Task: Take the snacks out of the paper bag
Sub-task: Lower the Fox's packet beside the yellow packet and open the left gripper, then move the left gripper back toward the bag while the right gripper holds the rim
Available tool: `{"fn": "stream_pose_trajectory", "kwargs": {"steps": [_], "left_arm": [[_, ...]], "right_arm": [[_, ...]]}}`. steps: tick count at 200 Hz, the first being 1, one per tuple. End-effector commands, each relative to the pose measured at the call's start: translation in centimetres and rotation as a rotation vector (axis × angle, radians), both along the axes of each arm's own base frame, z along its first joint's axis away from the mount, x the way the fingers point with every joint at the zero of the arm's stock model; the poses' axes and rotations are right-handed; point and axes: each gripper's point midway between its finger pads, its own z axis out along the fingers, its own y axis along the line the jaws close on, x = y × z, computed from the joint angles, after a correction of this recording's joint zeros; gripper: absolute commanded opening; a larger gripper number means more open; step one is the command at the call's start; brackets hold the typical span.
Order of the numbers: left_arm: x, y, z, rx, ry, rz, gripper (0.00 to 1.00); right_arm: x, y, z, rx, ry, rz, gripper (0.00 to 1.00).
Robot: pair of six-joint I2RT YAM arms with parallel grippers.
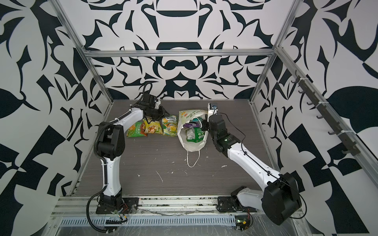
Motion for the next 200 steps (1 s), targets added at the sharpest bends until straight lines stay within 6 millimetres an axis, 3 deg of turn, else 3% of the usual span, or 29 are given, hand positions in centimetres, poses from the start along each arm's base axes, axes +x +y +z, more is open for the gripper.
{"fn": "stream_pose_trajectory", "kwargs": {"steps": [1, 22, 29, 51, 64, 83, 106, 136, 200], "left_arm": [[0.0, 1.7, 2.8, 0.122, -0.076, 0.021, 0.45], [-0.3, 2.1, 4.7, 0.253, -0.151, 0.007, 0.53], [-0.5, 2.0, 5.3, 0.29, -0.17, 0.0, 0.6], [-1.4, 0.9, 7.1, 0.394, -0.237, -0.034, 0.66], [-2.1, 0.4, 8.0, 0.437, -0.271, -0.041, 0.75], [-3.3, -0.3, 8.4, 0.432, -0.278, -0.047, 0.73], [-4.8, -1.8, 7.2, 0.355, -0.222, -0.074, 0.64], [-6.1, -3.2, 3.5, 0.342, -0.161, -0.097, 0.55], [-5.7, -3.8, -0.7, 0.347, -0.143, -0.082, 0.46]], "right_arm": [[0.1, -0.6, 4.4, 0.045, -0.113, -0.027, 0.0], [0.2, -0.7, 4.4, 0.042, -0.115, -0.03, 0.0], [0.2, -0.7, 4.4, 0.042, -0.115, -0.031, 0.0], [0.2, -0.7, 4.4, 0.038, -0.113, -0.03, 0.0], [0.3, -0.7, 4.5, 0.038, -0.114, -0.033, 0.0], [0.2, -0.8, 4.6, 0.037, -0.117, -0.035, 0.0], [0.3, -0.7, 4.6, 0.034, -0.119, -0.032, 0.0], [0.5, -0.5, 4.4, 0.037, -0.118, -0.029, 0.0], [0.7, -0.3, 4.5, 0.037, -0.109, -0.023, 0.0]]}}
